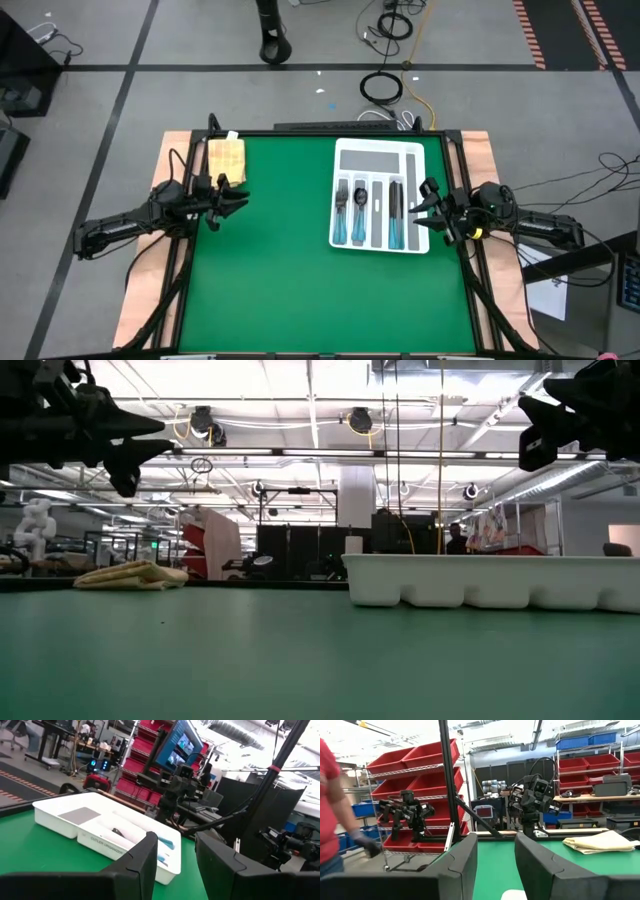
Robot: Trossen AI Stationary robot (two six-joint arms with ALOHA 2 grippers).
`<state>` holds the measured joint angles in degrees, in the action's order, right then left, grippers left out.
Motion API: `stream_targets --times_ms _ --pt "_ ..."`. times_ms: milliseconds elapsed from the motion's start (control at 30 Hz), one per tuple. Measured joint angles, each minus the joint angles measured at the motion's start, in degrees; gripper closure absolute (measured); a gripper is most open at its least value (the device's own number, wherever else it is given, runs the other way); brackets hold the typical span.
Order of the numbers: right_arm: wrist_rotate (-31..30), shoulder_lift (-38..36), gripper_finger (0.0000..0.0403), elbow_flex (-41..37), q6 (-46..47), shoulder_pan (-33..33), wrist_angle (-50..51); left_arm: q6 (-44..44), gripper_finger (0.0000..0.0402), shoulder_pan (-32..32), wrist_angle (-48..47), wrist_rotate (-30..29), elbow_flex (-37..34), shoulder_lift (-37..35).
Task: Sort silverware
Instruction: Return to Home Position
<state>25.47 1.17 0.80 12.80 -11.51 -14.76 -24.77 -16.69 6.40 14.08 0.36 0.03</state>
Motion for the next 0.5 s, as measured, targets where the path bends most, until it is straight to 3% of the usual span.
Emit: stream_targets --times_ms 500 --pt "0.09 0.0 0.0284 0.0 0.0 0.0 0.05 -0.02 0.0265 0.0 0.01 0.27 -0.04 0.0"
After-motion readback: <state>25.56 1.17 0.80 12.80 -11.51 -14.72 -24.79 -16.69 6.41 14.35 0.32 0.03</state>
